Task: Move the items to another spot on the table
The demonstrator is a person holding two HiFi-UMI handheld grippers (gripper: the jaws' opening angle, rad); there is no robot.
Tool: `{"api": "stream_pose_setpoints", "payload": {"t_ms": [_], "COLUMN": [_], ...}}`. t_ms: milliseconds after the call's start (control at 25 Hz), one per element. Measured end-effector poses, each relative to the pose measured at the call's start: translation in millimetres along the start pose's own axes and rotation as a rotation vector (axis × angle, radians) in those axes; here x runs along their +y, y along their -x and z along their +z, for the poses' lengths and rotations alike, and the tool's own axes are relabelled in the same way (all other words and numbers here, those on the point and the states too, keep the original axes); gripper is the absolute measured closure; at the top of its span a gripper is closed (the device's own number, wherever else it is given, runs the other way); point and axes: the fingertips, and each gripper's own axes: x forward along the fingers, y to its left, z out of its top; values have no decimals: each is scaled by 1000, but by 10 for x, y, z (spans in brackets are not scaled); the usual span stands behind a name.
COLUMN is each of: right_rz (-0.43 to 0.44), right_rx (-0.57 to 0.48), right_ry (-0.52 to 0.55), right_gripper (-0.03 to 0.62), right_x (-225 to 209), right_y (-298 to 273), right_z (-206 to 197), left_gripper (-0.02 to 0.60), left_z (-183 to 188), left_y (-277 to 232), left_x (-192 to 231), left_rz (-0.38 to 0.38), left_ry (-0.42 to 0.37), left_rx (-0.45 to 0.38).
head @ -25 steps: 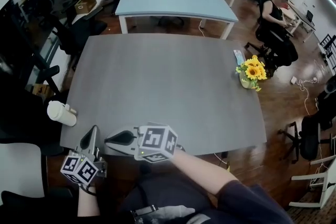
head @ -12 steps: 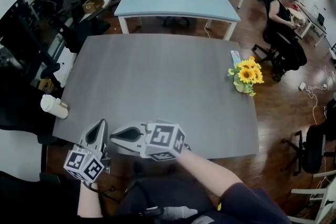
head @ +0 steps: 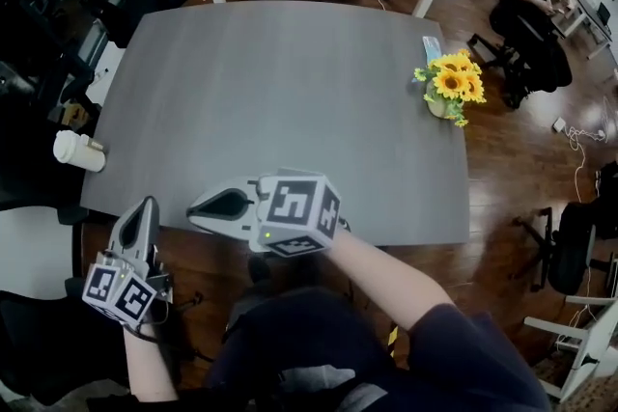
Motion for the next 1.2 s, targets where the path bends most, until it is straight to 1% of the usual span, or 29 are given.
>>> {"api": "stream_pose_setpoints", "payload": {"t_ms": [120,200,280,320,400,520,600,760,880,1000,1080,1200], "right_rz": [-13,-31,-67,-90,-137,-196,-227,-264,-283,-314,-330,-337], "right_rx": [-1,-3,-6,-5,5,31,42,15,5,-19,-39,-59], "right_ry": [-9,-16,-28,-30,-22,-8,-3,15,33,36,43,55], "right_gripper": [615,615,615,615,615,615,615,615,615,615,615,615], "right_x": [72,125,168,189,232,335,415,528,590,635,675,744], "right_y": [-50,-106,-133,-137,-132,-72,-10,77,185,401,596,927], "right_z": [7,7,-22,-38,-54,-65,-44,34,-32,-59,-36,-20], "left_gripper": [563,563,563,563,563,563,563,563,563,563,563,563], "left_z": [-127,-213,-360,-434,-531,-565,-533,-510,-567,-564,-512,-472], "left_y": [8,34,79,103,141,171,195,180,79,-15,-91,-221], "left_x": [-161,-251,-359,-404,-448,-487,-566,-749,-909,-1157,-1342,-1620], "left_rz": [-67,-100,-152,-182,-239,-298,-327,-374,-407,-431,-429,-406], "left_ry": [-13,-53,-93,-99,-69,13,17,-36,-54,-96,-108,-98], "left_rx": [20,26,45,54,62,51,42,45,58,59,46,37]}}
